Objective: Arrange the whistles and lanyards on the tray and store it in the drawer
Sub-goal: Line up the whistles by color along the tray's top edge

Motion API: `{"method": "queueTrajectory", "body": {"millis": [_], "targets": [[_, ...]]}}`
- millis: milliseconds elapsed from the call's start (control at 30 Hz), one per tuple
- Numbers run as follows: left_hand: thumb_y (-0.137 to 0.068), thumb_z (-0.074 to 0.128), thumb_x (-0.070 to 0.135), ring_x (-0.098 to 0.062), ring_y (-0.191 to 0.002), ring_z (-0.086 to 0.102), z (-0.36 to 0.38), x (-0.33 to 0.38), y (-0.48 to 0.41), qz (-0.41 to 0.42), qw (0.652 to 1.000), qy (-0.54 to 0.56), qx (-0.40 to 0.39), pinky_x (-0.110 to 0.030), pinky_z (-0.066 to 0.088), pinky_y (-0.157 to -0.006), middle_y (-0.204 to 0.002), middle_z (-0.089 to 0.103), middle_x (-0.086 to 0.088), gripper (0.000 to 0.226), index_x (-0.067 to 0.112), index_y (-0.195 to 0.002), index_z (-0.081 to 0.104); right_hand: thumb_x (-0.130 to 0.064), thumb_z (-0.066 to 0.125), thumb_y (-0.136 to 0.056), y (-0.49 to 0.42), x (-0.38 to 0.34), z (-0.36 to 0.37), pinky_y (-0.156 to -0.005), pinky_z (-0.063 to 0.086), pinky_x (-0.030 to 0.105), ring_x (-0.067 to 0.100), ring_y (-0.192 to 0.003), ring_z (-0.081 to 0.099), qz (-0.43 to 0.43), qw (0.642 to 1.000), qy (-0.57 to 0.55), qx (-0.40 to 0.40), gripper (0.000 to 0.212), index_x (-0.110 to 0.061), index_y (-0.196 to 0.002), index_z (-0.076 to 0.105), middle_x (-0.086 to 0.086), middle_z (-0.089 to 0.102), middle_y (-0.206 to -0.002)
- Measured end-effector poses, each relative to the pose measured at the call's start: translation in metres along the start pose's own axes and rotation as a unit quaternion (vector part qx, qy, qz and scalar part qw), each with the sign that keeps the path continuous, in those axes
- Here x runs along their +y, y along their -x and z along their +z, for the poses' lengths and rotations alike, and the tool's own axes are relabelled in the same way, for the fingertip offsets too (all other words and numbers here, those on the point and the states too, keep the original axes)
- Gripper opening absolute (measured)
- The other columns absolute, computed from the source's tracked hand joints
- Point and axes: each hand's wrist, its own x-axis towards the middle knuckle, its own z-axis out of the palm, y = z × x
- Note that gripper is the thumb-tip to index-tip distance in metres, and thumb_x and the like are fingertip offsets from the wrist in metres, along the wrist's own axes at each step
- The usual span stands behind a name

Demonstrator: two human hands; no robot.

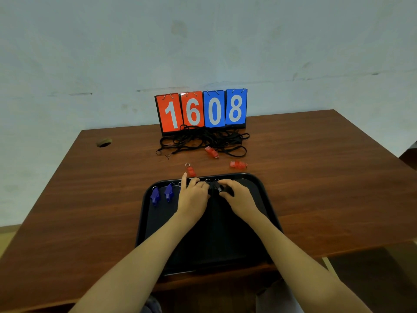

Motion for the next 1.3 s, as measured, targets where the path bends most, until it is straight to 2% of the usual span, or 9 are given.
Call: {"method": "queueTrajectory", "body": {"millis": [167,267,367,433,500,667,767,867,1300], "targets": [[-0.098,0.042,0.029,-0.018,-0.136,0.033,0.001,0.0,0.0,0.005,1.0,-0.008,-0.007,-0.045,-0.005,-0.117,-0.137,0.051,0.002,0.036,0.019,-0.132,0.05,-0.006,0.051,-0.092,-0.003,0.005,0.006,-0.097,0.044,0.033,0.022,-0.112,0.055,-0.016,0.995,0.094,0.007,0.041,-0.019,-0.131,0.055,0.002,0.064,-0.115],[-0.097,0.043,0.029,-0.018,-0.135,0.034,0.001,-0.001,0.0,0.006,1.0,-0.007,-0.005,-0.045,-0.003,-0.118,-0.137,0.052,0.002,0.036,0.019,-0.131,0.05,0.0,0.045,-0.089,-0.002,0.006,0.006,-0.101,0.042,0.034,0.022,-0.117,0.052,-0.028,0.993,0.11,0.017,0.046,-0.018,-0.13,0.055,0.003,0.062,-0.123],[-0.097,0.043,0.029,-0.018,-0.134,0.035,0.0,0.0,-0.001,0.006,1.0,-0.007,-0.001,-0.045,-0.003,-0.118,-0.135,0.053,0.001,0.036,0.018,-0.13,0.051,-0.014,0.052,-0.089,-0.002,0.004,0.007,-0.102,0.04,0.033,0.02,-0.119,0.051,-0.028,0.994,0.1,0.024,0.039,-0.019,-0.128,0.056,0.0,0.058,-0.127],[-0.097,0.043,0.029,-0.017,-0.135,0.035,0.0,0.0,-0.001,0.006,1.0,-0.005,-0.003,-0.045,-0.002,-0.118,-0.135,0.052,0.002,0.036,0.018,-0.131,0.05,-0.033,0.057,-0.089,-0.004,0.002,0.008,-0.099,0.043,0.034,0.019,-0.115,0.053,-0.032,0.993,0.111,0.032,0.037,-0.021,-0.124,0.057,-0.001,0.061,-0.121],[-0.097,0.043,0.029,-0.017,-0.135,0.035,0.0,0.0,-0.001,0.003,1.0,-0.006,-0.004,-0.045,-0.002,-0.118,-0.135,0.052,0.002,0.036,0.018,-0.131,0.05,-0.042,0.061,-0.086,-0.008,0.002,0.011,-0.095,0.044,0.035,0.019,-0.109,0.057,-0.033,0.991,0.122,0.042,0.04,-0.02,-0.119,0.058,-0.002,0.064,-0.113],[-0.097,0.042,0.027,-0.019,-0.132,0.037,0.001,0.0,0.0,0.008,1.0,-0.01,0.006,-0.044,-0.003,-0.118,-0.133,0.054,0.002,0.034,0.018,-0.129,0.051,-0.033,0.061,-0.087,-0.016,-0.002,0.011,-0.094,0.044,0.035,0.02,-0.107,0.057,-0.038,0.99,0.126,0.042,0.037,-0.018,-0.12,0.057,0.001,0.065,-0.111],[-0.096,0.044,0.026,-0.02,-0.132,0.037,0.001,-0.001,0.0,0.011,1.0,-0.005,0.007,-0.045,-0.003,-0.118,-0.133,0.054,0.001,0.034,0.017,-0.128,0.051,-0.022,0.058,-0.089,-0.015,-0.001,0.01,-0.088,0.045,0.035,0.022,-0.101,0.06,-0.064,0.987,0.135,0.057,0.03,-0.016,-0.118,0.059,0.002,0.068,-0.103],[-0.097,0.043,0.026,-0.019,-0.133,0.036,0.001,-0.002,0.001,0.01,1.0,-0.001,0.009,-0.044,-0.003,-0.118,-0.134,0.053,0.001,0.035,0.018,-0.129,0.05,-0.018,0.058,-0.089,-0.014,0.005,0.009,-0.091,0.044,0.035,0.022,-0.102,0.06,-0.072,0.984,0.147,0.063,0.027,-0.016,-0.115,0.064,0.002,0.068,-0.105],[-0.095,0.045,0.025,-0.02,-0.134,0.034,-0.001,-0.002,0.002,0.013,1.0,0.009,0.009,-0.045,-0.001,-0.118,-0.136,0.05,0.0,0.036,0.016,-0.13,0.047,-0.03,0.062,-0.089,-0.012,0.003,0.01,-0.107,0.029,0.041,0.024,-0.115,0.052,-0.06,0.979,0.19,0.044,0.039,-0.018,-0.126,0.059,0.004,0.064,-0.115]]}}
